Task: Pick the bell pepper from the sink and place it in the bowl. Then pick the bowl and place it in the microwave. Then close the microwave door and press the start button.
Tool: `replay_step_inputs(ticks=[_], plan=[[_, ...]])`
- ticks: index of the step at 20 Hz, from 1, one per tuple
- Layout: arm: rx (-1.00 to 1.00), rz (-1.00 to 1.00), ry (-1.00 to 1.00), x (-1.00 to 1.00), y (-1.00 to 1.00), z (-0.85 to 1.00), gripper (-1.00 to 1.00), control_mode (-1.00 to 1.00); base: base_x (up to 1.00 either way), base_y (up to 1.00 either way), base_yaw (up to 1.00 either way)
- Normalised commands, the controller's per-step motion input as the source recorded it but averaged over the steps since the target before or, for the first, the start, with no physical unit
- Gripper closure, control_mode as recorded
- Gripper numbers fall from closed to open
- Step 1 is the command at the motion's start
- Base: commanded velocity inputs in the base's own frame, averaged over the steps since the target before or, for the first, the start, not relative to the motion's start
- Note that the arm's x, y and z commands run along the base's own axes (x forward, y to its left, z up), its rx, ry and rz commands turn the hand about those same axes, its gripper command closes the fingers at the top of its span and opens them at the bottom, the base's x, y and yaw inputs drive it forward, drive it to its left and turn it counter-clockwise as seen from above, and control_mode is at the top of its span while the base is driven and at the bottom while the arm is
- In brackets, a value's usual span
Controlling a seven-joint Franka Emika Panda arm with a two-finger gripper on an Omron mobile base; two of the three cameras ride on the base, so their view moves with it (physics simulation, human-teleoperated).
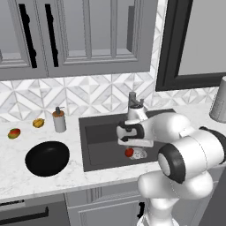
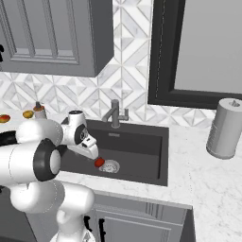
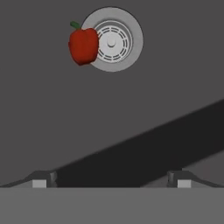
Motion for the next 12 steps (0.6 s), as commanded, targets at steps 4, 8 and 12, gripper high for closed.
replay_step_inputs(ticks=[4,8,12], plan=[[-0.01,0.00,0.00,0.25,0.00,-0.21,-1.00,-1.00,0.00,0.00,0.00],[-0.01,0.00,-0.01,0.33,-0.02,-0.24,-1.00,-1.00,0.00,0.00,0.00],[0.00,0.00,-0.01,0.38,-0.07,-0.23,-1.00,-1.00,0.00,0.00,0.00]])
